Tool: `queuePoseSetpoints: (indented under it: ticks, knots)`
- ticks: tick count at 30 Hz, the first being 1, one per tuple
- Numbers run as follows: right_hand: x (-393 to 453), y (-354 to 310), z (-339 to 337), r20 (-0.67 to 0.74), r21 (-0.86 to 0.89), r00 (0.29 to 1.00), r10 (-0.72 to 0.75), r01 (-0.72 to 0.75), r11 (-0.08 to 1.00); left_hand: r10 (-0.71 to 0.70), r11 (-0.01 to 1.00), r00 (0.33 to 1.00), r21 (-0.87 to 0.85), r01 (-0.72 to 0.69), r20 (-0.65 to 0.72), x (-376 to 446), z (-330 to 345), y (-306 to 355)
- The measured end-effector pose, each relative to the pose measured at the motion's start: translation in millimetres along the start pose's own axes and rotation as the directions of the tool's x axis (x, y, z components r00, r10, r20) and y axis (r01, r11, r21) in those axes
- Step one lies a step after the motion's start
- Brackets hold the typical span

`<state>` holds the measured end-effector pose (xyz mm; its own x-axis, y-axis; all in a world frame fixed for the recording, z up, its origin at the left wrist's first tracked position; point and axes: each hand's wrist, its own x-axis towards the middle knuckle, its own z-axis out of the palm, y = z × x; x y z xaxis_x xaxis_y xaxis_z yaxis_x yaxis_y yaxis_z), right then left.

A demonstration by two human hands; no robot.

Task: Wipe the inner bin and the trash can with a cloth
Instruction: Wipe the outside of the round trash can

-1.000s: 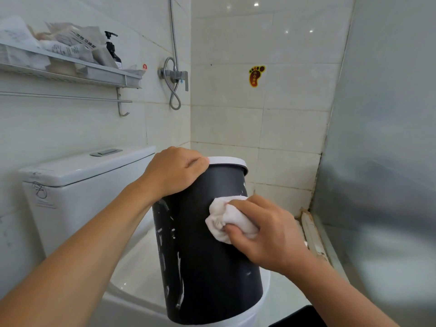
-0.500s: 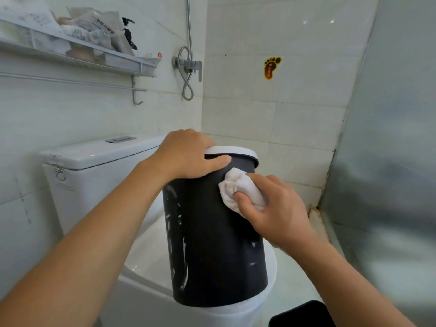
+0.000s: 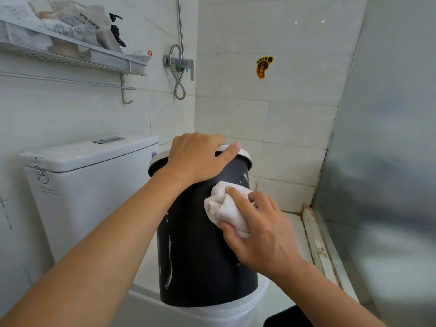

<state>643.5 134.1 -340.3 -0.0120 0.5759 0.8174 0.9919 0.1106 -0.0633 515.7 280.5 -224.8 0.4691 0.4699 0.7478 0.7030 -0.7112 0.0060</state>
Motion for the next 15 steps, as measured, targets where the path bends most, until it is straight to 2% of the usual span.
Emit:
queuePoseSetpoints:
  ticks: [3, 9, 13, 15]
  knots:
    - [9, 6, -4, 0.03, 0.038, 0.999, 0.014, -0.015, 0.999, -0.024, 0.998, 1.0, -0.055, 0.023, -0.015, 0, 3, -5]
    - [41, 17, -10, 0.099, 0.157, 0.976, 0.193, -0.207, 0.966, -0.003, 0.996, 0.997, -0.084, -0.003, -0.079, -8, 6, -20]
    - [43, 16, -9, 0.101, 0.187, 0.981, 0.165, -0.181, 0.966, 0.008, 0.992, 0.995, -0.122, -0.021, -0.104, -10, 7, -28]
    - [36, 12, -10, 0.119, 0.148, 0.989, 0.089, -0.106, 0.983, 0.015, 0.99, 0.994, -0.139, -0.03, -0.108, -10, 7, -34]
